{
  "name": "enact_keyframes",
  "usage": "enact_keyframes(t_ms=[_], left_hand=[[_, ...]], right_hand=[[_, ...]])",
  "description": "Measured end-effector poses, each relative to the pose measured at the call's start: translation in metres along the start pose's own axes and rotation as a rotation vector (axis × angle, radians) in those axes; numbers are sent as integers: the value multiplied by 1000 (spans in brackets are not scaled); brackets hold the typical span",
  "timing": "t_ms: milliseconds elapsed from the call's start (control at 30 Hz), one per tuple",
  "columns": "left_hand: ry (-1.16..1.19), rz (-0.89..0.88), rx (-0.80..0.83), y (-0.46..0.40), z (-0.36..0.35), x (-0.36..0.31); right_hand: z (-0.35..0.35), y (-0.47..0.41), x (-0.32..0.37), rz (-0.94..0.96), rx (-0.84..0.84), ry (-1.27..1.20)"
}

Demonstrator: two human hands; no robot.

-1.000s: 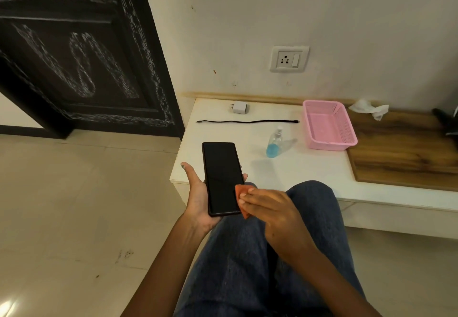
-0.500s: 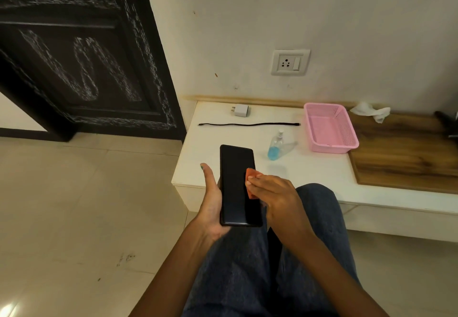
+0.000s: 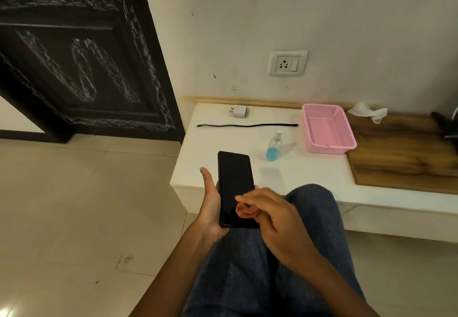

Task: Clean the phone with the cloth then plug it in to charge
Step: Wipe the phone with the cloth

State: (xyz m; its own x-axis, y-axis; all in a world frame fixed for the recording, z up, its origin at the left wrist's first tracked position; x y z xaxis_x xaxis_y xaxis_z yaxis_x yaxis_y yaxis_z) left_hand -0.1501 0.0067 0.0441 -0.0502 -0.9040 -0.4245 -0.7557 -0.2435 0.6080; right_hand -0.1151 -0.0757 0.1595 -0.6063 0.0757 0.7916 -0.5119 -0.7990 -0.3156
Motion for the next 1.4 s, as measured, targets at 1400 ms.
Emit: enact_keyframes(t_ms=[1400], left_hand=[[-33,-3,98,-3,-10,21]], right_hand=[[16,9,-87,-805,-381,-1025]])
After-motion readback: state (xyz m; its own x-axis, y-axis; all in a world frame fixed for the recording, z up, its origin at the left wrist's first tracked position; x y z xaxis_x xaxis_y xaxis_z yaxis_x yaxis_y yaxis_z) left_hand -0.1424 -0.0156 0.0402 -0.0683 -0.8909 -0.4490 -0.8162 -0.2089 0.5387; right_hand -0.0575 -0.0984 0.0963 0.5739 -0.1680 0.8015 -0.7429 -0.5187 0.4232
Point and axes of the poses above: each hand's wrist, its own y-axis away from the middle knuckle, its own z-axis out of the back of the hand, x = y × z, the point moved 9 cm from there along -y, towards the middle knuckle, and after that the axes turned 1 degree about -x, right-handed, at the moved point
